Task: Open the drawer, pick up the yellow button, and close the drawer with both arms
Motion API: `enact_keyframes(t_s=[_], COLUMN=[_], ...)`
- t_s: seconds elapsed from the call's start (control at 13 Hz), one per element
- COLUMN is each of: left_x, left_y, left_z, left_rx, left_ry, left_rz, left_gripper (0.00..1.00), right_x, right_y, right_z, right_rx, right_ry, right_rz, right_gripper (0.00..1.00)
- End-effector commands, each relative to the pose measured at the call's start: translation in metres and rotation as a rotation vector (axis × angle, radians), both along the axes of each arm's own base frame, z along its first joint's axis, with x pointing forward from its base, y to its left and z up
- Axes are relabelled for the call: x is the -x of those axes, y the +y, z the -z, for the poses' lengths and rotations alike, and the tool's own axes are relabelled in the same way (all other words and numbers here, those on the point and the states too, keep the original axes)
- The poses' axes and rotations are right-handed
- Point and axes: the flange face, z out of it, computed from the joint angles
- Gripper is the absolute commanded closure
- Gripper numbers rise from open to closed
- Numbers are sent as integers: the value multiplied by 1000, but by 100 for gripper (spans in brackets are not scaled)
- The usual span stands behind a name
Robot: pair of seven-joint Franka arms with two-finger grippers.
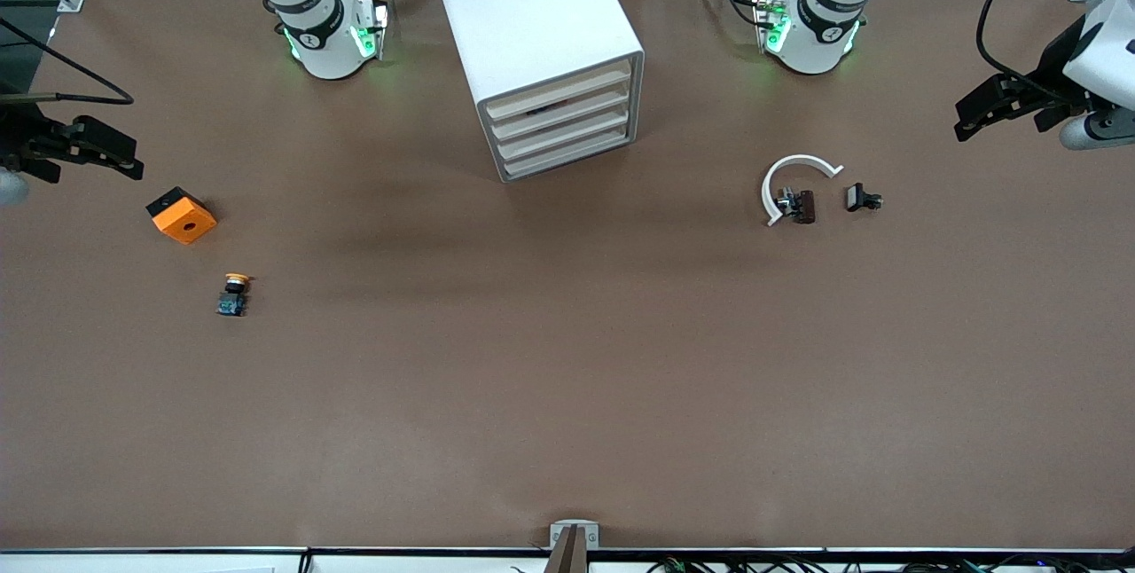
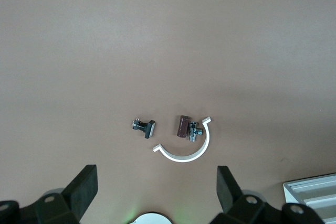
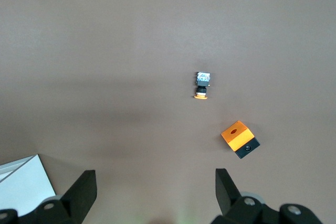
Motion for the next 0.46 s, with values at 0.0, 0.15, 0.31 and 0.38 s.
enact_keyframes(t_s=[0.0, 0.15, 0.31, 0.38], left_x=[-7, -7, -9, -9], left_y=[3, 0, 0, 0], left_z=[-7, -7, -4, -4], left_rx=[17, 15, 16, 16], left_ry=[0, 2, 8, 10], left_rz=[11, 20, 27, 29], left_gripper=[0, 0, 0, 0], right_x=[1, 0, 0, 0], right_y=[3, 3, 3, 3], right_z=[-5, -5, -5, -5], right_rx=[-3, -1, -2, -2], right_ry=[1, 1, 1, 1], right_rz=[-3, -2, -3, -3], right_gripper=[0, 0, 0, 0])
